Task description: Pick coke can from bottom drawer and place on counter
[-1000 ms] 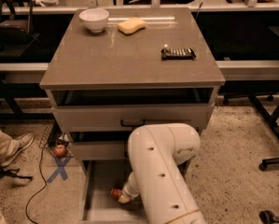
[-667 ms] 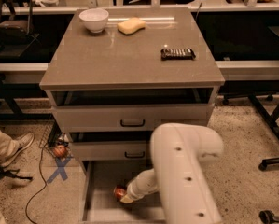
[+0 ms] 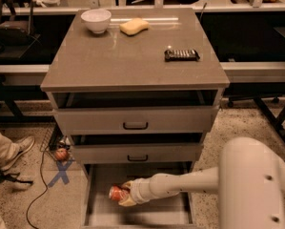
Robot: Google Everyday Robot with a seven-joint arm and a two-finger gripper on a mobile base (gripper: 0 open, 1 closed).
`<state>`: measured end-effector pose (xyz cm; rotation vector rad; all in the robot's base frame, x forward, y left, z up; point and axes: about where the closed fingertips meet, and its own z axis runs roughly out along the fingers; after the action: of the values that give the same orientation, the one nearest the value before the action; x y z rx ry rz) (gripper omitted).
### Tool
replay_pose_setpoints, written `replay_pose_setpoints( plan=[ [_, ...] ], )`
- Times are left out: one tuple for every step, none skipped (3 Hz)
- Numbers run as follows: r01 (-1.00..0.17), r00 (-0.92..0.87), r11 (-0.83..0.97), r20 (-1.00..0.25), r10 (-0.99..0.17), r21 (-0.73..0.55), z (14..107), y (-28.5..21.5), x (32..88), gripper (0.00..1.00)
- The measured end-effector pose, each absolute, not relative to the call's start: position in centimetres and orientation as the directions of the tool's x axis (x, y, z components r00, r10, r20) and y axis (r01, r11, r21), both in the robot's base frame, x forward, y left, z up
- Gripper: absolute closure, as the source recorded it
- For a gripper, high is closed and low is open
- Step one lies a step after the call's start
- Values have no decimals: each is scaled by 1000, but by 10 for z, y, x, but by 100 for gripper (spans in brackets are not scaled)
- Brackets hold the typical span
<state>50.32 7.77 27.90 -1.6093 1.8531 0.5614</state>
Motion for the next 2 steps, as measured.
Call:
replay_pose_setpoints(
  plan=[
    [-987, 29, 100, -755, -656, -124, 334, 75, 500, 100],
    [-979, 46, 130, -795, -605, -156, 387, 27, 514, 100]
  ],
)
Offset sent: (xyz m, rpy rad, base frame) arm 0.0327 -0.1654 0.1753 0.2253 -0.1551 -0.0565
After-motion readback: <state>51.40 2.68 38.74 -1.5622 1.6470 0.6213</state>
